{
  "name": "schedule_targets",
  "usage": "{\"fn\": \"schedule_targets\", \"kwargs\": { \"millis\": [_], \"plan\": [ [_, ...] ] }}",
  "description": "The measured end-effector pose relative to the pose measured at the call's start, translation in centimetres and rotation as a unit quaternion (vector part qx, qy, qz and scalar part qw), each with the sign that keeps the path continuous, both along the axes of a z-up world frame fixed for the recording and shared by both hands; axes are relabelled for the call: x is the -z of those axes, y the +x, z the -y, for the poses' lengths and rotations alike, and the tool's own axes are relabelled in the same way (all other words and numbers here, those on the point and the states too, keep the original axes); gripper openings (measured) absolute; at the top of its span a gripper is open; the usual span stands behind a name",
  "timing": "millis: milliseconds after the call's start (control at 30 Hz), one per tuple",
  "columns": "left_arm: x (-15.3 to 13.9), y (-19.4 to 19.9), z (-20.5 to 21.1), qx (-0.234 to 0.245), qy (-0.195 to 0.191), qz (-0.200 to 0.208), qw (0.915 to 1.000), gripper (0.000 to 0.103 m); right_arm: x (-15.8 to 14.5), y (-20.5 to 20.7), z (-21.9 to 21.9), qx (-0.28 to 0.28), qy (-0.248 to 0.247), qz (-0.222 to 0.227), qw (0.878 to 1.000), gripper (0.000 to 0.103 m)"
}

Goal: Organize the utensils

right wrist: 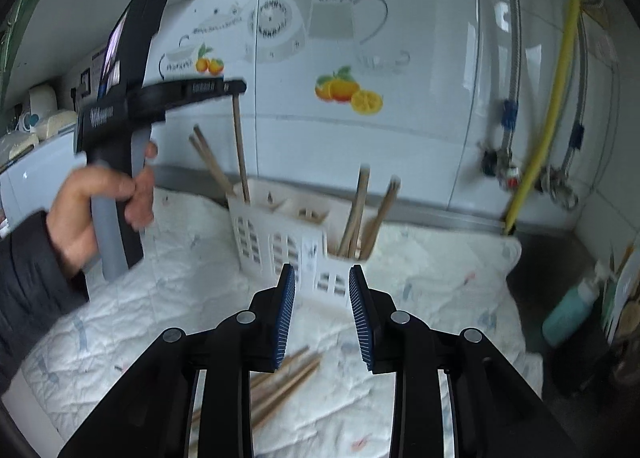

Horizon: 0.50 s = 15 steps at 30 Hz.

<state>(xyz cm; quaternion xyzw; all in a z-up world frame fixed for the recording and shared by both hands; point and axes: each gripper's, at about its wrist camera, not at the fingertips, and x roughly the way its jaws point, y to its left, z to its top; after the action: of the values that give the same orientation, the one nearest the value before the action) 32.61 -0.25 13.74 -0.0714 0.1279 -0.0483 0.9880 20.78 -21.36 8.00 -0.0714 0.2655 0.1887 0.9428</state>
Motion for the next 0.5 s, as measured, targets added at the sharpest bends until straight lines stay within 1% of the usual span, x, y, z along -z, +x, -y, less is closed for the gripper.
{"fn": "schedule_targets", "kwargs": {
  "millis": [200,367,400,500],
  "plan": [
    [-0.6,-1.2,0.5,0.022,0.008,0.007,0.9997,0.008,3.2,-2.5,0.4,0.007,0.004,-0.032,0.999,0.028],
    [-1.0,-2.7,0.7,0.026,0.011,0.009,0.9996,0.01,5.2,-5.0,0.4,0.014,0.015,-0.053,0.998,0.028],
    [-1.1,-3.2,0.7,0.026,0.011,0.011,0.9995,0.011,5.6,-5.6,0.4,0.015,0.023,-0.061,0.998,0.028],
    [-1.2,-5.0,0.2,0.026,0.003,0.015,0.9996,0.021,6.9,-6.8,0.0,0.019,0.032,-0.079,0.996,0.027]
  ]
}}
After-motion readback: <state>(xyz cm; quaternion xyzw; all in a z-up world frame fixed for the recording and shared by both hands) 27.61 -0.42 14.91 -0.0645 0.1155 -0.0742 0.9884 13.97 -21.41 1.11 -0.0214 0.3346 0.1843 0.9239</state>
